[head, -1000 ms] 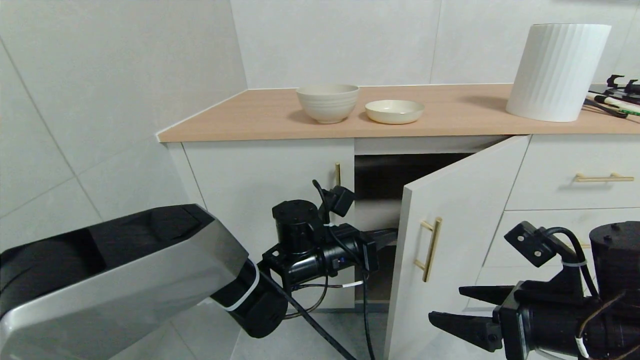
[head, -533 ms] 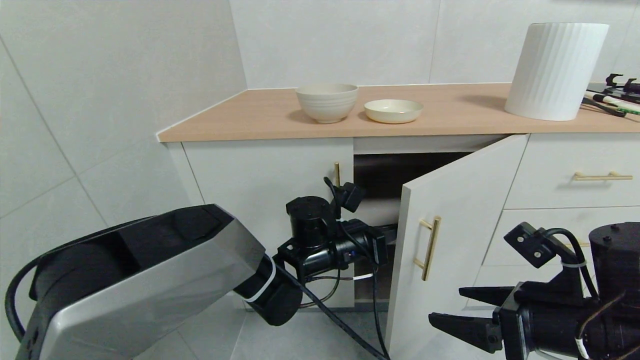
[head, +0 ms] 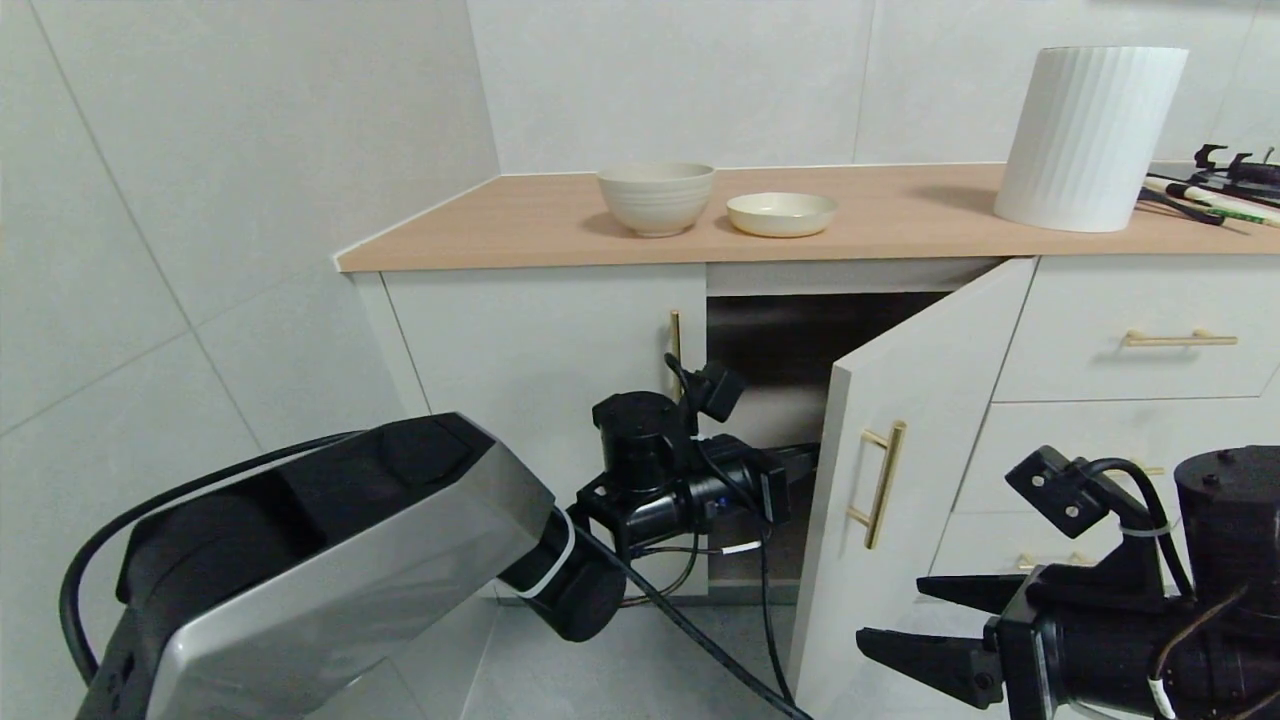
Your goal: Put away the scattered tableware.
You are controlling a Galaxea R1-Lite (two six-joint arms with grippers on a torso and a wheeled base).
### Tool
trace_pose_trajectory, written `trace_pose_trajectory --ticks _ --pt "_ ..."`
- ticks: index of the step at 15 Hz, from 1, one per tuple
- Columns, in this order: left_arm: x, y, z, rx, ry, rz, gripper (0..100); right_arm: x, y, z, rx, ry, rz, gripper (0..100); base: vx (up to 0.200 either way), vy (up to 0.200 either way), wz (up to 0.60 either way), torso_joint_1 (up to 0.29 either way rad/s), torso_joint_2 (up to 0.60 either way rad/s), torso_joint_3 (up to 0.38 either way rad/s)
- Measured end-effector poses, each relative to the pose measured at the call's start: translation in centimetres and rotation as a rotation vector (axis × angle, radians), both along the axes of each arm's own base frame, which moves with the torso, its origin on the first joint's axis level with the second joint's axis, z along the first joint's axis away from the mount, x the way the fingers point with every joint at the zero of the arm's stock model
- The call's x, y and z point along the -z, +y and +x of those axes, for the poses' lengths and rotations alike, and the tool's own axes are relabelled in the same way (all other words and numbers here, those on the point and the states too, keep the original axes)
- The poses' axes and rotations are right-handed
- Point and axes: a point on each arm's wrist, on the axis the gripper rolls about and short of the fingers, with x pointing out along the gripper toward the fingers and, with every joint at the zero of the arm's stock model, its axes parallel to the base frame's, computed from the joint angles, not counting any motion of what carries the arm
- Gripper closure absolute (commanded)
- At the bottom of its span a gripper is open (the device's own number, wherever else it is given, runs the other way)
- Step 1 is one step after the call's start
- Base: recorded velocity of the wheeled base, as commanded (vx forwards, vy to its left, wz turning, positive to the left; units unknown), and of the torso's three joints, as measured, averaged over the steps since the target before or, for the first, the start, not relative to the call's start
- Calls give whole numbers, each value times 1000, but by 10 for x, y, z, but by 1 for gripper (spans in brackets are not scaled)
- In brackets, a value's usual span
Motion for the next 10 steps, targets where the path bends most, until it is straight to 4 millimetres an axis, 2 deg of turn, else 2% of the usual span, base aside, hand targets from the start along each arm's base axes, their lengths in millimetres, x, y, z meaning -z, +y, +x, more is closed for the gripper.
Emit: trace_pose_trajectory --ticks 6,9,10 --pt "-1 -14 6 -83 -34 -26 100 -1 1 -2 -12 -3 3 0 0 0 0 0 0 0" --pt "-2 -31 -16 -5 -36 -58 100 -3 0 -8 -43 -9 21 0 0 0 0 0 0 0" --pt "-1 -33 -31 75 -11 -68 100 -5 -1 -13 -72 -16 36 0 0 0 0 0 0 0"
